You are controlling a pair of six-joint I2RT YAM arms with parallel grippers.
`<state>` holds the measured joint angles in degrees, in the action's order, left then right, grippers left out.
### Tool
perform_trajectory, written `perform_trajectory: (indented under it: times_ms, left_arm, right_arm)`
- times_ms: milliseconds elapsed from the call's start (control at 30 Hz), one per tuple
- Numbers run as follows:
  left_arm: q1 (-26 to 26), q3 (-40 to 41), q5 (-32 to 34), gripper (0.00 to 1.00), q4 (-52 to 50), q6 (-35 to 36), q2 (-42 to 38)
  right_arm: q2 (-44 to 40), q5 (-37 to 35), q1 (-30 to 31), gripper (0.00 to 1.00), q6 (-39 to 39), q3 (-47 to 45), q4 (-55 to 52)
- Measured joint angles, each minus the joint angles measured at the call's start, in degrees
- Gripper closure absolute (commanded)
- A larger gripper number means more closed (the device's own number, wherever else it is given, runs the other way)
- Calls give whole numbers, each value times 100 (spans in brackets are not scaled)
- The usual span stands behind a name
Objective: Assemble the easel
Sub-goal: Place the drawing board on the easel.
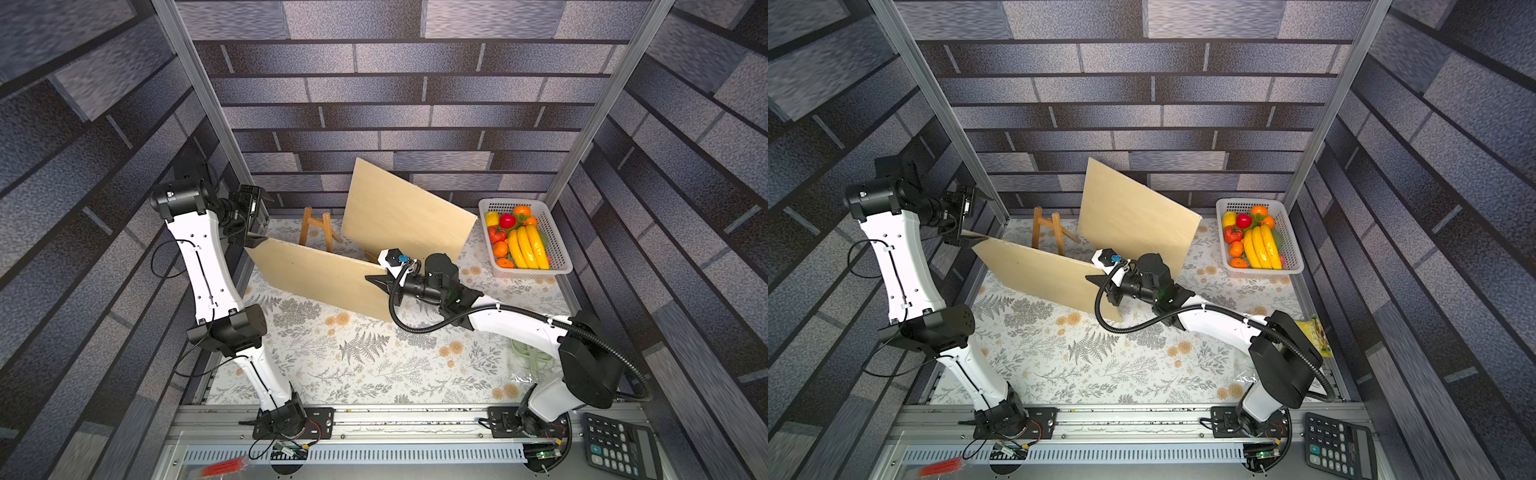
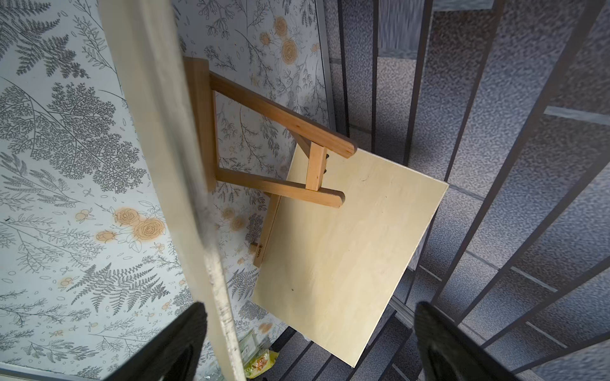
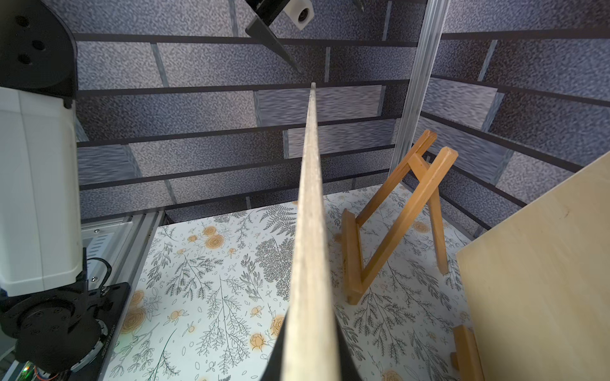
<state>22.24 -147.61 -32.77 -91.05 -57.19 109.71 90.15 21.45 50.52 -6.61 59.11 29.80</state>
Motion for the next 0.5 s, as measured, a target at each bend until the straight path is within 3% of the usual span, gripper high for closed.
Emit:
perform_trajectory:
  times_ms: [267, 333, 500]
  left_arm:
    - [76, 1552, 162, 2, -4, 195, -697]
    - [179, 1537, 179, 0, -7, 317, -748]
    - [323, 581, 210, 0, 28, 695, -702]
  right_arm:
    - [33, -72, 111, 100, -74, -4, -190]
    - [33, -79, 127, 100, -52, -9, -173]
    - [33, -81, 151, 100, -42, -13, -177]
